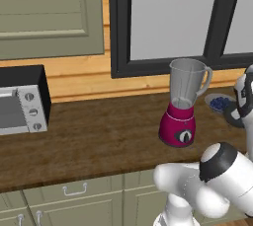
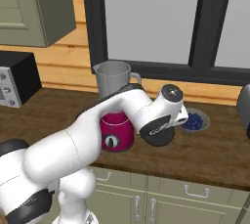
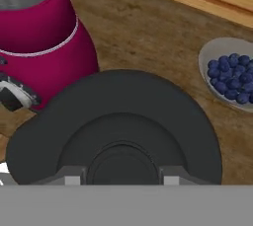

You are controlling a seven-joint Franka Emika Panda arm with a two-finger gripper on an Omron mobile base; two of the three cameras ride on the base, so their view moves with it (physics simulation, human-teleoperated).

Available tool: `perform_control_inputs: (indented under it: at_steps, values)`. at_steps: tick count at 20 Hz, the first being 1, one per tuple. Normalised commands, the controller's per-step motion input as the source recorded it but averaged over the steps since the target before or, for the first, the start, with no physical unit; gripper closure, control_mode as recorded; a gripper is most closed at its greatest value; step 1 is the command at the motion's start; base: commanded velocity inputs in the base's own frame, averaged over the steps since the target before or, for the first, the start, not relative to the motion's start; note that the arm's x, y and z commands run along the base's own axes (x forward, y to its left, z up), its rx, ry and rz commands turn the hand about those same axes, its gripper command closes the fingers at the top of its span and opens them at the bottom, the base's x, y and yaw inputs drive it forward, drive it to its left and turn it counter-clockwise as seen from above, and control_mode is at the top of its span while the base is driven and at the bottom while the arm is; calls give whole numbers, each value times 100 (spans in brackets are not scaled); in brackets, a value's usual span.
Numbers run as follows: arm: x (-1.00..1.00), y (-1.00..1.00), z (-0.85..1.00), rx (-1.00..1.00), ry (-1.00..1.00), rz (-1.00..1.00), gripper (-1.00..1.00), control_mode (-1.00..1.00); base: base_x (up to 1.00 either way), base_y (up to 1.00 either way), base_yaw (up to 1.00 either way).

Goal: Close the lid blender by securely placing the lid on top.

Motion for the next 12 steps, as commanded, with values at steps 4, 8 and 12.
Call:
perform_control_inputs:
  at_steps: [4,8,12]
  values:
    - [-8,36,80,0,0,-1,100,-100,0,0,0]
    - [-9,23,77,3,-1,-3,100,-100,0,0,0]
    - [-7,25,71,5,0,-2,100,-100,0,0,0]
